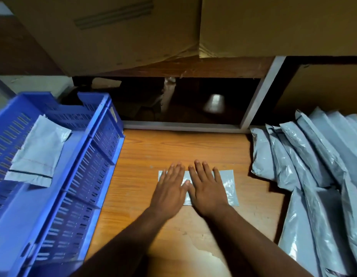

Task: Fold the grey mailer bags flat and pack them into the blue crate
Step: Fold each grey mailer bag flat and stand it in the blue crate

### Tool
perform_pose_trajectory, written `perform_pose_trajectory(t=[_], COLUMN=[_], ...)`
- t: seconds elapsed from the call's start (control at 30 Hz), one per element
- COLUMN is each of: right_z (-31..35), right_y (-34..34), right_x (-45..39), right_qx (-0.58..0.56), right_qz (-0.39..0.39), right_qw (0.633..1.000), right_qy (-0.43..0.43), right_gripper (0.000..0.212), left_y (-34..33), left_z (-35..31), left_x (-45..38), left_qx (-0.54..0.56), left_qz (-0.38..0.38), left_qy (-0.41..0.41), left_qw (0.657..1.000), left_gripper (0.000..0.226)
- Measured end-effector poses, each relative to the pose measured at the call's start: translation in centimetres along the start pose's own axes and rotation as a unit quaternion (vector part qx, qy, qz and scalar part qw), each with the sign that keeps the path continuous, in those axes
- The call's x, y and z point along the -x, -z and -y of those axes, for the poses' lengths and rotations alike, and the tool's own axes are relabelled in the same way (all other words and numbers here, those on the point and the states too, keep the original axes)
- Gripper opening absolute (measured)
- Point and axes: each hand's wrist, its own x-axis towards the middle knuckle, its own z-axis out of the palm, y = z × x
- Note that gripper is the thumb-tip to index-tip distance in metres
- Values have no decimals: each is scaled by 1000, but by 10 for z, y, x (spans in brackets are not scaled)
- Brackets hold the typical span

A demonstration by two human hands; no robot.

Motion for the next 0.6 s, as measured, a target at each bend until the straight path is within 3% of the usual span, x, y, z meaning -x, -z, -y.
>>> perform_pose_trajectory(t=[0.07, 0.37, 0.6], right_z=[0, 1, -13], right_y=[-9, -15, 14], right_x=[2, -3, -8], right_qx=[5, 7, -22], right_qz=[1, 7, 62], right_qw=[1000, 1000, 998], right_qy=[-7, -6, 11], right_gripper=[67, 58, 64], left_y=[-6, -16, 0], left_z=[1, 1, -7], left_x=[2, -4, -5], left_qx=[-34, -81, -48], left_qz=[-12, -32, -1], left_qy=[-2, -6, 29], left_qw=[999, 996, 998], left_gripper=[83, 58, 90])
